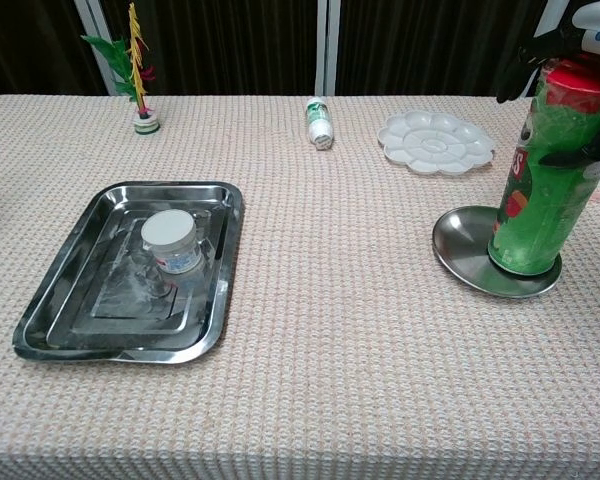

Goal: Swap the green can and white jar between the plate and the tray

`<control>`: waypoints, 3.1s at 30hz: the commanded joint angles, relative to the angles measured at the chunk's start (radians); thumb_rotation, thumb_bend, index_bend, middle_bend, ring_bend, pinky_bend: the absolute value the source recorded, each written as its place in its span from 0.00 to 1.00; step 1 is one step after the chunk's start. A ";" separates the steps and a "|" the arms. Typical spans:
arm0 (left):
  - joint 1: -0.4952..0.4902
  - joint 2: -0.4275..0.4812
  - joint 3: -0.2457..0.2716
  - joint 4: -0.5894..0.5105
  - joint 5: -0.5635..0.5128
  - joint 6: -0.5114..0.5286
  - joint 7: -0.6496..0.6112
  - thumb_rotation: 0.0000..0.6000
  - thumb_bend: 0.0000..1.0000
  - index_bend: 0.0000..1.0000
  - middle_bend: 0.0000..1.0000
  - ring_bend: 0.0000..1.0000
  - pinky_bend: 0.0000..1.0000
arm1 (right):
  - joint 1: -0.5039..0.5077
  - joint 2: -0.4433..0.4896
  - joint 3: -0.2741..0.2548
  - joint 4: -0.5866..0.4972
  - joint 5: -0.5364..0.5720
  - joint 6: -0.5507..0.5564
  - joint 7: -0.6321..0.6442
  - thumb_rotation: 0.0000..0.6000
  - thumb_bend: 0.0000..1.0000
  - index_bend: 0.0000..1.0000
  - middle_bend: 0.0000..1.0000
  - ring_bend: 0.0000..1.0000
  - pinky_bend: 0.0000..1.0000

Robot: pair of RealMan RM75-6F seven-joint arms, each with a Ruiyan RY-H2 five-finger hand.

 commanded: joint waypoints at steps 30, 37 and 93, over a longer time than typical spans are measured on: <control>0.009 -0.008 0.005 0.053 -0.011 -0.003 -0.050 1.00 0.06 0.10 0.06 0.00 0.15 | 0.467 -0.442 0.195 0.376 0.163 -0.202 -0.017 1.00 0.35 0.38 0.35 0.33 0.62; 0.012 -0.002 0.006 0.067 -0.006 0.002 -0.074 1.00 0.06 0.10 0.06 0.00 0.15 | 0.510 -0.504 0.183 0.469 0.166 -0.215 0.021 1.00 0.35 0.38 0.35 0.33 0.59; -0.359 -0.152 -0.068 -0.071 0.022 -0.413 0.144 1.00 0.09 0.11 0.09 0.01 0.21 | -0.254 0.172 -0.117 0.208 -0.293 0.453 0.637 1.00 0.07 0.00 0.00 0.00 0.00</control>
